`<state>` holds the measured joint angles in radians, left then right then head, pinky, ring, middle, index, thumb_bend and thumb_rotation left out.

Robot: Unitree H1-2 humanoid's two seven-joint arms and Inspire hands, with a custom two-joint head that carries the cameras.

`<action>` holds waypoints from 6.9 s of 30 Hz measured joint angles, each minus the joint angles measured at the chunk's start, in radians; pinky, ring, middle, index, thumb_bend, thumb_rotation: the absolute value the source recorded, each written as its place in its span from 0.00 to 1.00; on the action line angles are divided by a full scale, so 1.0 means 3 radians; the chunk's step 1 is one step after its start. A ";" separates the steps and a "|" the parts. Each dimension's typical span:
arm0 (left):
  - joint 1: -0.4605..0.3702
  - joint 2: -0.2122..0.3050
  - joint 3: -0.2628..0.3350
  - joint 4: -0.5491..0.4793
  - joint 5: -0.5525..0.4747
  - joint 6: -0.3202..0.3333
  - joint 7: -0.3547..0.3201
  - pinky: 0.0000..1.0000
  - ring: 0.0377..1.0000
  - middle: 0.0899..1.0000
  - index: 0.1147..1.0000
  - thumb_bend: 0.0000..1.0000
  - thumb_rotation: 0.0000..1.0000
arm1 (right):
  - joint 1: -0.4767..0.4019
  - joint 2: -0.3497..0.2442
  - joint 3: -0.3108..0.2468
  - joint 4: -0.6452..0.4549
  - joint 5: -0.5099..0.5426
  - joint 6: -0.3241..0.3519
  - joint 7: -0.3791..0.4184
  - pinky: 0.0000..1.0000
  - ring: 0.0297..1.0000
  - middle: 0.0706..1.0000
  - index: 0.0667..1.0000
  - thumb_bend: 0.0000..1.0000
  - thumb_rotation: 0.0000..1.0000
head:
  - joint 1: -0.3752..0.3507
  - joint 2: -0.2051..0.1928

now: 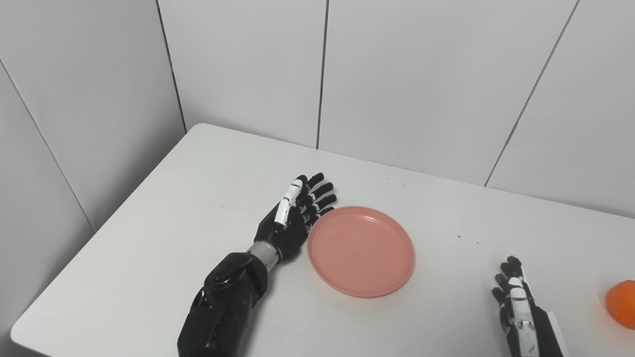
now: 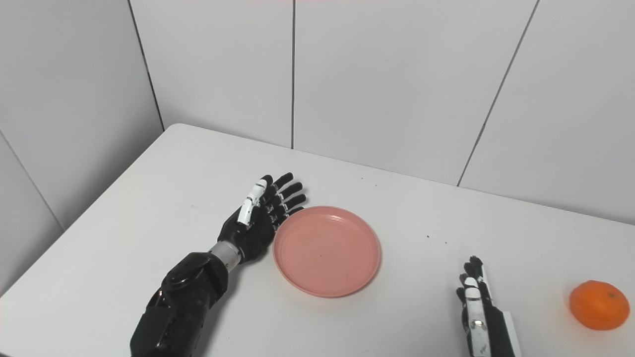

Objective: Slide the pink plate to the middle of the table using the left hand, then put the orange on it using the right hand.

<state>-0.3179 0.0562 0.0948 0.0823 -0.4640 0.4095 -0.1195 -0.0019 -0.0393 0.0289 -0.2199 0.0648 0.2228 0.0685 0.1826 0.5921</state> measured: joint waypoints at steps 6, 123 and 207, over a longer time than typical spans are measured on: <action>0.0053 -0.0061 -0.0151 -0.0087 0.0086 0.0013 -0.0025 0.92 0.93 0.93 0.93 0.35 1.00 | 0.0000 0.0014 0.0016 -0.0025 -0.0012 0.0013 -0.0028 1.00 1.00 1.00 1.00 0.20 1.00 | -0.0087 0.0066; 0.0116 -0.0047 0.0068 0.0240 -0.0075 -0.0447 -0.0514 1.00 1.00 1.00 1.00 0.28 1.00 | -0.0497 -0.0567 -0.0636 -0.0864 -0.3493 0.0688 -0.0045 0.73 0.85 0.91 0.95 0.87 0.46 | -0.2705 -0.0373; 0.0115 0.0008 0.0121 0.0042 -0.0196 -0.0062 -0.0393 1.00 1.00 1.00 1.00 0.28 1.00 | -0.0939 -0.0742 -0.0893 0.0552 -0.3283 0.0826 0.0640 0.48 0.63 0.68 0.85 0.92 0.39 | -0.2695 -0.0164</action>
<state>-0.2835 0.0587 0.1311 0.0950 -0.5228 0.3909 -0.2373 -0.2834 -0.2618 -0.2390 -0.0542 -0.9202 0.4707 0.2605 -0.6259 0.5430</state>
